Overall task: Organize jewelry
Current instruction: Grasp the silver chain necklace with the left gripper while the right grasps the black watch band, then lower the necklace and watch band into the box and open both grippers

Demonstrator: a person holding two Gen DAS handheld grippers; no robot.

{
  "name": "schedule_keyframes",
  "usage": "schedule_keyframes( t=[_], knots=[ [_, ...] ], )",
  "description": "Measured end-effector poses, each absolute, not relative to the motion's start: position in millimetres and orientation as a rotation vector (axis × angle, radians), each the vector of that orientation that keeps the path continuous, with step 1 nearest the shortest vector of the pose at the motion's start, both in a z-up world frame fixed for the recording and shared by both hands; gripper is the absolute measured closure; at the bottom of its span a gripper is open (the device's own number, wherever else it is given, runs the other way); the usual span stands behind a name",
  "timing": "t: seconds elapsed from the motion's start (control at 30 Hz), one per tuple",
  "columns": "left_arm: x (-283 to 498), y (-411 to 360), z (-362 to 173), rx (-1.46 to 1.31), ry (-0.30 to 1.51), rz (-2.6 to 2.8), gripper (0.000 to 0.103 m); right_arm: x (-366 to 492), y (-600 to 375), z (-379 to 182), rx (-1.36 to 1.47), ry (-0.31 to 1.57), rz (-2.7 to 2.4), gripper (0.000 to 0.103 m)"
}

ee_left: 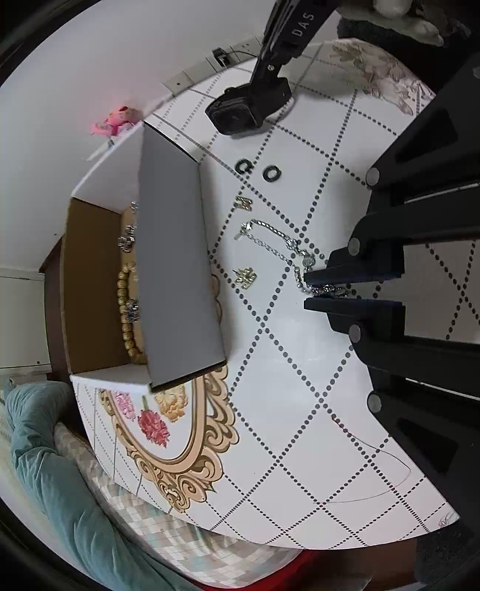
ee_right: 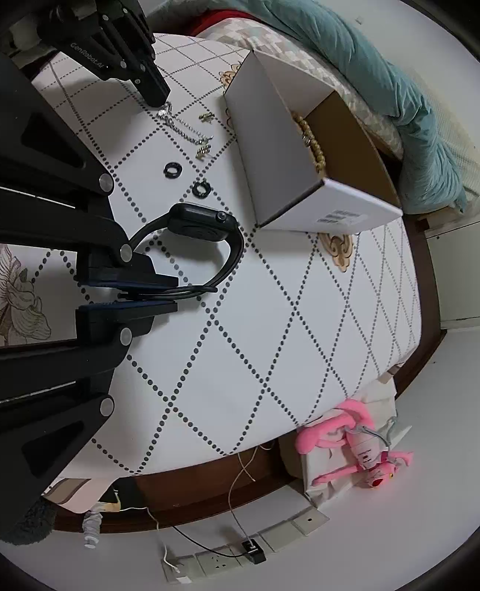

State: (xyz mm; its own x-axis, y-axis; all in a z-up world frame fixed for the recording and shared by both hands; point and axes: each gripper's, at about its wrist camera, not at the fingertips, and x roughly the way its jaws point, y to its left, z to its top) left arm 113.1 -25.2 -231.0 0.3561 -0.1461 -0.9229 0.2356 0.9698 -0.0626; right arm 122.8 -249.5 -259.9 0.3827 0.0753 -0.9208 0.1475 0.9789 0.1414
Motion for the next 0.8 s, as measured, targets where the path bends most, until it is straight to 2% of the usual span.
schedule_keyframes(
  t=[0.5,0.8],
  knots=[
    [128.2,-13.7,-138.0,-0.038,1.035,-0.32,0.099,128.7,-238.6,-199.6,0.263,1.068,0.051,0.097],
    [174.8,-18.2,-71.8,-0.122,0.949,-0.398,0.099,168.8,-214.6,-147.8,0.224,1.012,0.161,0.097]
  ],
)
